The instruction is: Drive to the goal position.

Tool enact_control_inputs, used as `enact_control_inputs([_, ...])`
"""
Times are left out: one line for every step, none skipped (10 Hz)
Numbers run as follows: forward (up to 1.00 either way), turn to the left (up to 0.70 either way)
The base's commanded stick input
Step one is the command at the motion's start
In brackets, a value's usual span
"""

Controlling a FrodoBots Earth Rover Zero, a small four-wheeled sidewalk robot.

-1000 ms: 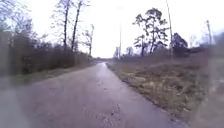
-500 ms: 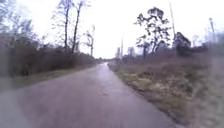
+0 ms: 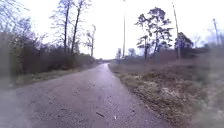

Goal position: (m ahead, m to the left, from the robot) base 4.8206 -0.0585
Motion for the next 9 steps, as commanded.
enact_control_inputs([0.0,0.0])
enact_control_inputs([0.0,0.0])
enact_control_inputs([0.0,0.0])
enact_control_inputs([0.0,0.41])
enact_control_inputs([0.0,1.0])
enact_control_inputs([0.0,0.53])
enact_control_inputs([0.0,0.0])
enact_control_inputs([0.0,0.0])
enact_control_inputs([0.0,0.0])
